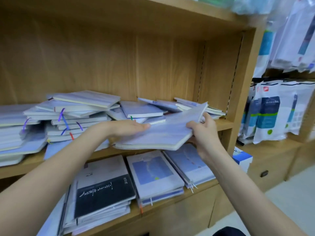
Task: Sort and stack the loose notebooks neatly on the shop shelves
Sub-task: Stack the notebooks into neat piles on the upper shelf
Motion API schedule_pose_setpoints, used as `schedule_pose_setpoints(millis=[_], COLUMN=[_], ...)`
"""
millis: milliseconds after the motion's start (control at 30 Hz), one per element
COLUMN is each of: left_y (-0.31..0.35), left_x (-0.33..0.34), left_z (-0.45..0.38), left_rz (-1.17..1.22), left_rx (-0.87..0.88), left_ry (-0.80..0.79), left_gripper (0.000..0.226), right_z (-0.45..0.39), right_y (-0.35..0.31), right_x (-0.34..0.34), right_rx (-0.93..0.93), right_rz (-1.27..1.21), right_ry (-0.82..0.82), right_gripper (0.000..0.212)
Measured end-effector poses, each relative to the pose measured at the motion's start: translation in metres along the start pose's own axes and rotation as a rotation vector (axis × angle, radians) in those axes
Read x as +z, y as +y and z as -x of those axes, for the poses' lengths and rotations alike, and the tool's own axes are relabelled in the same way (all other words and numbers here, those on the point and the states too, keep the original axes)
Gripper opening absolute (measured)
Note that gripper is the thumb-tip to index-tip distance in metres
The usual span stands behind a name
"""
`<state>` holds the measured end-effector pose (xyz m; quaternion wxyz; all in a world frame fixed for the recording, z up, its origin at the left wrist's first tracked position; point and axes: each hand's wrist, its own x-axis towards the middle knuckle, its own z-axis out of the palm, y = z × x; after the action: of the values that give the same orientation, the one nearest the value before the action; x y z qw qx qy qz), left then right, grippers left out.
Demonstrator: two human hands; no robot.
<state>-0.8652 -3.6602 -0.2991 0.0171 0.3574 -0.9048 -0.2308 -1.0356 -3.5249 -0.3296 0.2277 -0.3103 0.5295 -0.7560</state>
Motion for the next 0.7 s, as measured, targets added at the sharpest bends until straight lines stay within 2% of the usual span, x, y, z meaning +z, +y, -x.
schedule_pose_setpoints(millis=[67,133,200,233,300,467,600,700], left_y=[0.002,0.009,0.024,0.032,0.04,0.035,0.016,0.001], left_x=[0.004,0.024,0.056,0.073,0.105,0.171,0.22,0.218], left_z=[-0.001,0.006,0.015,0.02,0.024,0.024,0.013,-0.012], left_rz=[-0.062,-0.101,-0.02,0.01,0.041,0.146,0.161,0.342], left_rx=[0.012,0.114,0.29,0.358,0.394,0.305,0.134,-0.009], left_ry=[0.006,0.17,0.385,0.403,0.354,0.258,0.096,0.036], left_gripper=[0.072,0.057,0.046,0.042,0.042,0.061,0.075,0.064], right_z=[0.015,0.027,0.036,0.039,0.045,0.064,0.069,0.051], right_y=[-0.013,-0.019,-0.013,-0.005,0.019,0.095,0.142,0.164], right_x=[-0.028,-0.059,-0.089,-0.102,-0.123,-0.167,-0.18,-0.174], right_rx=[0.005,0.023,0.07,0.104,0.178,0.358,0.506,0.574], right_rz=[-0.067,-0.049,-0.021,-0.02,-0.059,-0.217,-0.124,-0.044], right_ry=[-0.028,-0.07,-0.087,-0.083,-0.088,-0.167,-0.165,-0.106], right_gripper=[0.036,0.035,0.034,0.033,0.033,0.05,0.054,0.05])
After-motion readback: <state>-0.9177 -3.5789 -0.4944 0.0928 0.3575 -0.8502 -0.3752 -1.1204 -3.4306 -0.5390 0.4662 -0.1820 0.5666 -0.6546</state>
